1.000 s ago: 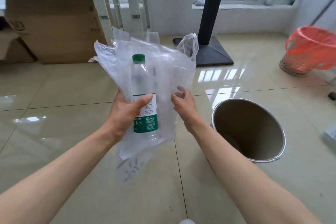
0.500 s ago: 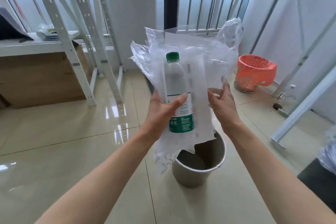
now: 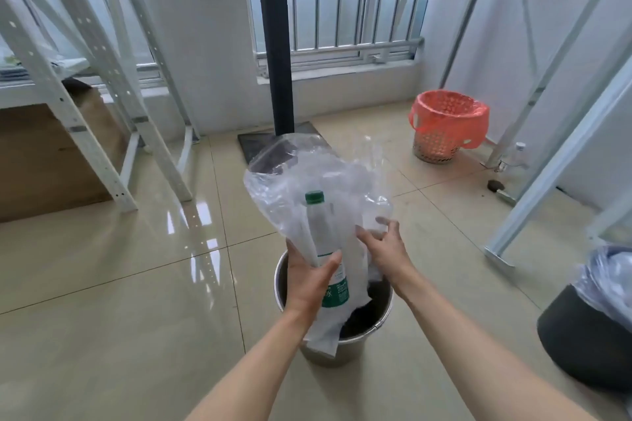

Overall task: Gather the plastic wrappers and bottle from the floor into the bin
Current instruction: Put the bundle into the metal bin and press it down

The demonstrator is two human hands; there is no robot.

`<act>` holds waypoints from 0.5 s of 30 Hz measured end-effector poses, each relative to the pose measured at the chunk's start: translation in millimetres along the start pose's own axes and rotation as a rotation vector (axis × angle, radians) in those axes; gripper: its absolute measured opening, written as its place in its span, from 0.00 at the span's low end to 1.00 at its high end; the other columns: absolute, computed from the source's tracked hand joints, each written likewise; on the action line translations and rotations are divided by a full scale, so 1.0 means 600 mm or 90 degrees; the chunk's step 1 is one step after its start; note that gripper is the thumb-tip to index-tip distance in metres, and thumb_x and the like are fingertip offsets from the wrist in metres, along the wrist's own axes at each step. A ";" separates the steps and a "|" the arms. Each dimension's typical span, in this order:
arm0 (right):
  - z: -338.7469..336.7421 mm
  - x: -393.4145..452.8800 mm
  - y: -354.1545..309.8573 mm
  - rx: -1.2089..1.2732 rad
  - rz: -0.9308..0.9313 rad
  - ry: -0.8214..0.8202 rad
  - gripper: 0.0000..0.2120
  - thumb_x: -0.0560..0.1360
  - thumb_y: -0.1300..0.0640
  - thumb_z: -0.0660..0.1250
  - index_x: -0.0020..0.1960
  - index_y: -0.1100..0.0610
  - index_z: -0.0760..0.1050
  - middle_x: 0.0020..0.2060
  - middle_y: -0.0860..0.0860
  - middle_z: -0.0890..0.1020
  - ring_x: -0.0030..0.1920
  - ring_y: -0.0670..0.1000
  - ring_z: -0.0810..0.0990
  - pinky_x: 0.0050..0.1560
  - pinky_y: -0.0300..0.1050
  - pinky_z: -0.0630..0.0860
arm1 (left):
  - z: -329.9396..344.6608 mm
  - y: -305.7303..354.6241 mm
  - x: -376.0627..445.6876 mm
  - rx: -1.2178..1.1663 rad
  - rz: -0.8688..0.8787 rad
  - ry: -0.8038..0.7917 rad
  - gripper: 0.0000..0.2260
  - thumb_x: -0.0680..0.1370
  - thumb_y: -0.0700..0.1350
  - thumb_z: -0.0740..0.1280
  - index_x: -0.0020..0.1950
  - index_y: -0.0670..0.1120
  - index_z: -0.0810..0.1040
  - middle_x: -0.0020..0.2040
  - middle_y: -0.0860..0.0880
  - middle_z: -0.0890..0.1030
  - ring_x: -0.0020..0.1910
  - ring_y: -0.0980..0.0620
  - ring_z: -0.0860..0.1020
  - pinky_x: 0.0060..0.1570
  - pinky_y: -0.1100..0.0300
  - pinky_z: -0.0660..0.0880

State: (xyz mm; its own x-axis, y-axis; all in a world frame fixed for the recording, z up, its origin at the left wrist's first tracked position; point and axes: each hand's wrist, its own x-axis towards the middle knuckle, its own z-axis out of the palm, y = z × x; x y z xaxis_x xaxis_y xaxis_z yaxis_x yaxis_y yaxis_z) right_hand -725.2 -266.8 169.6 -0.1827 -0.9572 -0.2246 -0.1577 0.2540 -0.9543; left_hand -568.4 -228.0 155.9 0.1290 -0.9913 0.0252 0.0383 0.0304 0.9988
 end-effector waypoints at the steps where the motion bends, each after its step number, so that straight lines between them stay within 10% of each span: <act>1: 0.005 0.005 0.006 -0.028 0.000 0.007 0.32 0.72 0.41 0.71 0.69 0.52 0.62 0.63 0.57 0.76 0.58 0.55 0.78 0.60 0.51 0.75 | 0.001 -0.010 0.003 0.008 -0.018 -0.014 0.30 0.69 0.47 0.77 0.65 0.61 0.67 0.57 0.56 0.82 0.57 0.56 0.81 0.56 0.59 0.79; 7: 0.019 0.020 0.047 -0.294 -0.059 0.038 0.36 0.73 0.40 0.70 0.71 0.54 0.58 0.49 0.52 0.80 0.51 0.56 0.79 0.48 0.47 0.73 | -0.008 -0.075 0.019 0.154 -0.101 -0.089 0.35 0.65 0.47 0.79 0.67 0.56 0.66 0.53 0.62 0.81 0.54 0.65 0.79 0.49 0.73 0.74; 9: 0.029 0.020 0.066 -0.378 -0.100 0.018 0.35 0.73 0.43 0.70 0.71 0.52 0.56 0.47 0.53 0.80 0.46 0.57 0.79 0.45 0.48 0.73 | -0.017 -0.102 0.021 0.251 -0.156 -0.114 0.31 0.64 0.45 0.80 0.63 0.49 0.72 0.52 0.56 0.82 0.55 0.55 0.80 0.52 0.64 0.77; 15: 0.058 0.035 0.105 -0.444 -0.080 -0.026 0.36 0.71 0.45 0.70 0.73 0.56 0.60 0.66 0.56 0.72 0.66 0.56 0.73 0.64 0.48 0.72 | -0.024 -0.121 0.065 0.586 -0.232 -0.256 0.12 0.66 0.41 0.75 0.40 0.52 0.73 0.37 0.50 0.79 0.37 0.47 0.78 0.36 0.56 0.77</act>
State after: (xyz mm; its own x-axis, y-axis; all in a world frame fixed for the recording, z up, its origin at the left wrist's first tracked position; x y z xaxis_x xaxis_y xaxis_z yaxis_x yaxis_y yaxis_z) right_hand -705.2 -276.1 98.1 -0.0878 -0.9860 -0.1419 -0.7619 0.1582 -0.6281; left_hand -551.9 -267.3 83.7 -0.0830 -0.8956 -0.4371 -0.7756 -0.2174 0.5926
